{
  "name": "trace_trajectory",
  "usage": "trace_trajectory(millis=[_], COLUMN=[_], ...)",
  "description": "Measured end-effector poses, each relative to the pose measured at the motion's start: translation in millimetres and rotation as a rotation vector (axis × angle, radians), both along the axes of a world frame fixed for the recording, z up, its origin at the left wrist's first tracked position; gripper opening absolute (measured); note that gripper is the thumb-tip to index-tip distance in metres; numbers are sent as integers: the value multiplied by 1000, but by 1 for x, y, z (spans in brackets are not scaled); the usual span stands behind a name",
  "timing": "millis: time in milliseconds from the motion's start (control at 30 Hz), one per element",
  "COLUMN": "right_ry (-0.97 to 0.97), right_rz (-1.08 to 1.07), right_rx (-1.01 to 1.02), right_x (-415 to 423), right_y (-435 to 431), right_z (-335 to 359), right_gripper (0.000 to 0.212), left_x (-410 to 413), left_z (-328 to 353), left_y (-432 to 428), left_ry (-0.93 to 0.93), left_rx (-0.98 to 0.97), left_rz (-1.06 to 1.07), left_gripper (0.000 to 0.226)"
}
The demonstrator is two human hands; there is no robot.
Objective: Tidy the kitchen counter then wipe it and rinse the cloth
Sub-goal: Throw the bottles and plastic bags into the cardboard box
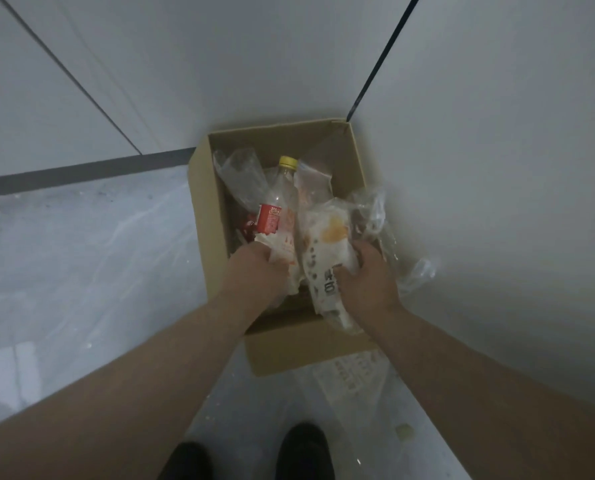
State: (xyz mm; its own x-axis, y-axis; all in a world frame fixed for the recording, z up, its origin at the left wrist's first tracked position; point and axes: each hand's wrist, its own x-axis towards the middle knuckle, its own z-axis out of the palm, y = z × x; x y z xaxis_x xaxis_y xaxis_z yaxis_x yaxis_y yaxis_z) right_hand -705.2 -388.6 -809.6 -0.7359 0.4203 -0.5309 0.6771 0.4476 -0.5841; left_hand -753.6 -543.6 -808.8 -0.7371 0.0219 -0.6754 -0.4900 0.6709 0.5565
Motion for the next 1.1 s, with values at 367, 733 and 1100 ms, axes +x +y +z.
trace_trajectory(millis=[367, 733, 1100], right_ry=[99, 158, 155], right_rz=[93, 83, -99], right_rx=[68, 61, -68], right_x=[1, 24, 45], right_y=[-6, -20, -38], right_z=[12, 62, 192], right_gripper=[45, 48, 24], left_x=[10, 23, 30], left_z=[8, 54, 195], left_y=[-14, -44, -87], left_ry=[185, 272, 304], left_rx=[50, 104, 111], left_rz=[-4, -43, 6], left_gripper=[49, 19, 5])
